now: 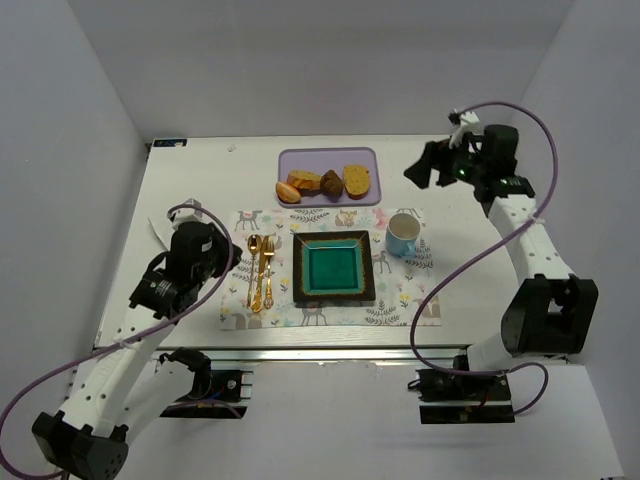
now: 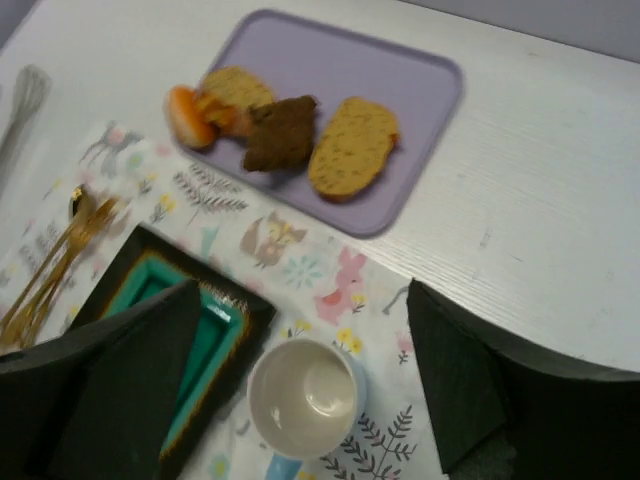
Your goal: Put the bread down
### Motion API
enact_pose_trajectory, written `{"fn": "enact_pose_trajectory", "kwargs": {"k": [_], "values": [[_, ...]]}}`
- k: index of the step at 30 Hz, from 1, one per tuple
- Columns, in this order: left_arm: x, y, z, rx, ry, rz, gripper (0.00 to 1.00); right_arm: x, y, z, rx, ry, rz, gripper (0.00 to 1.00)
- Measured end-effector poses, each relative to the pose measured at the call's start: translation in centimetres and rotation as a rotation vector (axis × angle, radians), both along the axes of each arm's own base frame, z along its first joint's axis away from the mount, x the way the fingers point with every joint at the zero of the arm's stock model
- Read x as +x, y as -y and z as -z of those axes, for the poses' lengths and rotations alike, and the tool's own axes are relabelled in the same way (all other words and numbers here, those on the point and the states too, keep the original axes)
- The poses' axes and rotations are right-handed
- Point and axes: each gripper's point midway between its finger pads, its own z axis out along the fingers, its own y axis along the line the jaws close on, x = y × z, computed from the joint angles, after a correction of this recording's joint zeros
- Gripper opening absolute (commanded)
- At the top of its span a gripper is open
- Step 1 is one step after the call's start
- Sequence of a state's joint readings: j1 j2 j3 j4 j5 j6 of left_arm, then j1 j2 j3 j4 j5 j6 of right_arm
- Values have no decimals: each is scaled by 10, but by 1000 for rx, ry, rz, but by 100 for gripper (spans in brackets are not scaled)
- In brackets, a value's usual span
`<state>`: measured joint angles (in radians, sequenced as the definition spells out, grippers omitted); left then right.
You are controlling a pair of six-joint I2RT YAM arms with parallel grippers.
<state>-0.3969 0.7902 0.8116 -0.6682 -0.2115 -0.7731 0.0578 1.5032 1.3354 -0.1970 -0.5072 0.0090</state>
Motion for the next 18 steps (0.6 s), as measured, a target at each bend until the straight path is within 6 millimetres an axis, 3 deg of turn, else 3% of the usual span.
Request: {"fn": "enact_pose_trajectory", "kwargs": {"k": [1,2,3,4,5,6,8,9,10,12,18], "values": [[2,-2,3,10,-12,-3,5,-10,3,4,14,13,-56,68],[4,-6,8,24,-29,-7,0,-21,6,10,28,23,-117,59],[8,-12,13,36,-49,-23,0,-30,8,17,43,20,-164,43],[12,-21,20,41,-79,-42,0,-37,10,22,49,25,-213,10],[17,-32,27,51,-107,-64,0,-43,9,26,51,29,-262,1],[21,-45,35,57,-142,-93,21,-48,5,28,63,25,-303,1],[26,-75,54,72,-221,-160,51,-60,-5,27,77,46,-397,46],[26,-89,64,88,-262,-187,70,-64,-8,26,81,53,-425,64],[23,-101,74,106,-311,-209,75,-68,-11,26,83,63,-455,84],[20,-112,88,127,-393,-222,83,-75,-15,27,83,76,-501,89],[14,-122,130,227,-597,-152,88,-93,-19,39,101,45,-543,89]]}}
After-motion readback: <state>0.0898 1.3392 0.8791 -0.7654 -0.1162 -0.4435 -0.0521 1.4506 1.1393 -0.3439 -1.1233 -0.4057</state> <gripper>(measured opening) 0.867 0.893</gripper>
